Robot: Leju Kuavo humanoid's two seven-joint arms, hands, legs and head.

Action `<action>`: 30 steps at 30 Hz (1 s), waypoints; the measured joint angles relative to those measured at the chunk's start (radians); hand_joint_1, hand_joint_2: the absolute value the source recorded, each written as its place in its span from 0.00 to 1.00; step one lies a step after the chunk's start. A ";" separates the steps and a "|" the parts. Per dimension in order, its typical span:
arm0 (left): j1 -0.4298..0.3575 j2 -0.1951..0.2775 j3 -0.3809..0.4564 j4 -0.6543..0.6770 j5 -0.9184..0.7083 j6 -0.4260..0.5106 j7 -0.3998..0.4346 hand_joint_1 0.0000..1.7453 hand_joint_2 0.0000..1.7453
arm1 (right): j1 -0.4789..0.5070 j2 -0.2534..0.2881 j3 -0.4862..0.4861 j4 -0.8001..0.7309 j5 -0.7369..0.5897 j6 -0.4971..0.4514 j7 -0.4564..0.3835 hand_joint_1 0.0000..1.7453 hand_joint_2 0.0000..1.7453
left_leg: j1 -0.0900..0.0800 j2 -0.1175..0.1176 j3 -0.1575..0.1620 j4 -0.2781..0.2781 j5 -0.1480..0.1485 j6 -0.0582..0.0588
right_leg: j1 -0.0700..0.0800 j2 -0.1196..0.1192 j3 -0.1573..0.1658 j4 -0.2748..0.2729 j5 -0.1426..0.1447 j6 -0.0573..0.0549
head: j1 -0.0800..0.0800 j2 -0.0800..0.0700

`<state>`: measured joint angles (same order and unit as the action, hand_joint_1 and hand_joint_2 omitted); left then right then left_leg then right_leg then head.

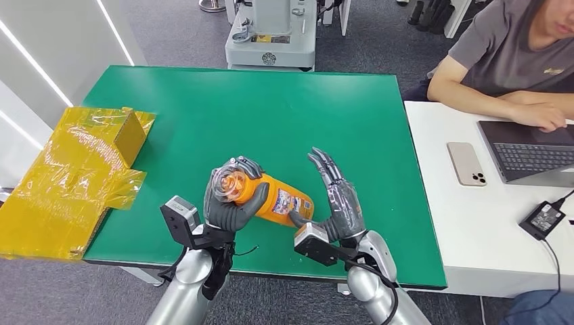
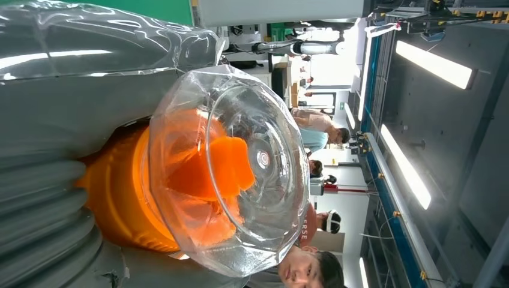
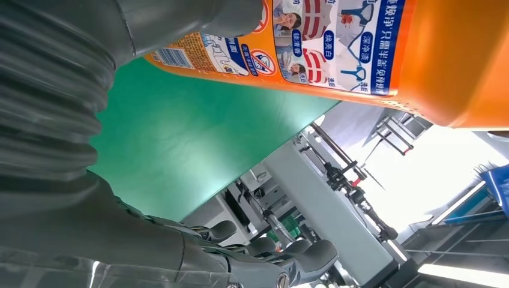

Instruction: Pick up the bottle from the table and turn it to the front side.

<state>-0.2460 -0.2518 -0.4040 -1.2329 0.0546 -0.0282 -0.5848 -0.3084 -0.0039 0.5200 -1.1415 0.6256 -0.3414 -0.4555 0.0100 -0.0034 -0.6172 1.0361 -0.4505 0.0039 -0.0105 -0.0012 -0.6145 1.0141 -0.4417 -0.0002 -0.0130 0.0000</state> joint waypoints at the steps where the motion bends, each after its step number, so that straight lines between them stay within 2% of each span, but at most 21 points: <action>1: 0.000 0.000 0.000 0.000 0.000 0.000 0.000 1.00 1.00 | 0.000 0.000 0.000 0.000 0.000 0.000 0.000 0.00 1.00 | 0.000 0.000 0.000 0.000 0.000 0.000 | 0.000 0.000 0.000 0.000 0.000 0.000 | 0.000 0.000; 3: -0.001 0.004 0.000 -0.002 -0.014 0.014 0.005 1.00 1.00 | 0.006 0.002 -0.001 -0.004 -0.015 -0.006 -0.012 0.00 1.00 | 0.000 0.000 0.000 0.000 0.000 0.000 | 0.000 0.000 0.000 0.000 0.000 0.000 | 0.000 0.000; 5: -0.008 0.045 0.001 -0.033 -0.122 0.107 0.052 1.00 1.00 | 0.061 0.017 -0.005 -0.069 -0.121 -0.068 -0.091 0.00 1.00 | 0.001 -0.001 -0.001 0.000 0.000 -0.001 | 0.001 -0.001 0.000 0.000 -0.001 -0.001 | 0.002 0.000; 7: -0.037 0.131 0.020 -0.093 -0.312 0.287 0.118 1.00 1.00 | 0.161 0.043 0.003 -0.186 -0.283 -0.183 -0.191 0.00 1.00 | 0.003 0.001 0.000 -0.001 -0.001 -0.003 | 0.003 0.000 -0.001 0.001 -0.001 -0.003 | 0.003 0.000; 8: -0.059 0.173 0.040 -0.118 -0.391 0.376 0.137 1.00 1.00 | 0.207 0.053 0.014 -0.239 -0.338 -0.231 -0.214 0.00 1.00 | 0.003 0.002 0.000 -0.001 -0.002 -0.004 | 0.003 0.002 -0.002 0.002 -0.002 -0.004 | 0.000 0.000; 10: -0.106 0.241 0.085 -0.149 -0.476 0.462 0.146 1.00 1.00 | 0.269 0.060 0.035 -0.315 -0.386 -0.279 -0.220 0.00 1.00 | 0.003 0.002 0.002 -0.002 -0.002 -0.006 | 0.004 0.002 -0.002 0.003 -0.004 -0.006 | -0.004 0.000; 14: -0.150 0.322 0.109 -0.163 -0.497 0.437 0.142 1.00 1.00 | 0.324 0.062 0.052 -0.400 -0.438 -0.273 -0.239 0.00 1.00 | 0.003 0.001 0.002 -0.002 -0.002 -0.006 | 0.004 0.000 -0.001 0.003 -0.005 -0.008 | -0.004 0.000; 18: -0.140 0.369 0.113 -0.163 -0.439 0.441 0.127 1.00 1.00 | 0.358 0.063 0.052 -0.442 -0.444 -0.243 -0.246 0.00 1.00 | 0.002 0.003 0.003 -0.002 -0.002 -0.006 | 0.003 0.001 -0.001 0.003 -0.004 -0.008 | -0.004 0.000; 23: -0.113 0.400 0.113 -0.163 -0.415 0.448 0.124 1.00 1.00 | 0.372 0.064 0.052 -0.466 -0.442 -0.230 -0.246 0.00 1.00 | 0.002 0.003 0.002 -0.002 -0.002 -0.006 | 0.003 0.001 -0.001 0.003 -0.005 -0.008 | -0.004 0.000; 30: -0.106 0.418 0.113 -0.163 -0.415 0.448 0.123 1.00 1.00 | 0.378 0.065 0.051 -0.476 -0.442 -0.230 -0.246 0.00 1.00 | 0.002 0.003 0.002 -0.002 -0.002 -0.006 | 0.003 0.001 -0.001 0.003 -0.005 -0.008 | -0.004 0.000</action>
<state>-0.3522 0.1658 -0.2914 -1.3954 -0.3601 0.4200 -0.4621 0.0693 0.0614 0.5715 -1.6170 0.1839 -0.5711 -0.7015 0.0124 -0.0004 -0.6148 1.0340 -0.4528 -0.0023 -0.0071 -0.0002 -0.6155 1.0171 -0.4462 -0.0085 -0.0172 0.0000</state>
